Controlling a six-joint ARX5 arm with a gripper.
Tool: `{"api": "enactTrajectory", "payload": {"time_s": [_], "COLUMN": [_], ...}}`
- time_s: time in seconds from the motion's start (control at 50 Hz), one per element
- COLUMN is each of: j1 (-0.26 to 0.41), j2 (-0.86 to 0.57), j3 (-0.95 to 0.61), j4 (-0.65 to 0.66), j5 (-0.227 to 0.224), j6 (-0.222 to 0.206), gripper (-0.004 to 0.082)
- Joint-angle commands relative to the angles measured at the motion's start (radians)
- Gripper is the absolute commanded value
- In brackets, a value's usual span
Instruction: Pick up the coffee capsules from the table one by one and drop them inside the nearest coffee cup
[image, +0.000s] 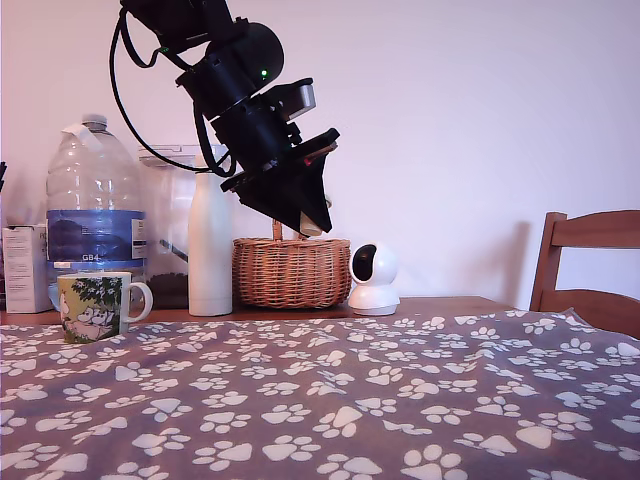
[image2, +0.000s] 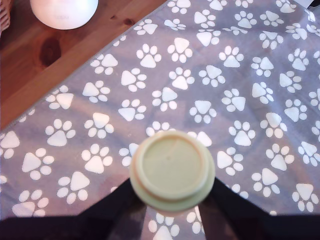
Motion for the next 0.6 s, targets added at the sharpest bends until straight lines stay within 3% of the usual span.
{"api": "enactTrajectory", "payload": {"time_s": [0.0, 0.58], "j1": [-0.036, -0.036], "j2": [-0.006, -0.013], "j3": [-0.029, -0.056], "j4": [-0.003, 0.089], "j5": [-0.002, -0.006], "j6": [-0.018, -0.014], "gripper": [0.0218, 0.0218]}}
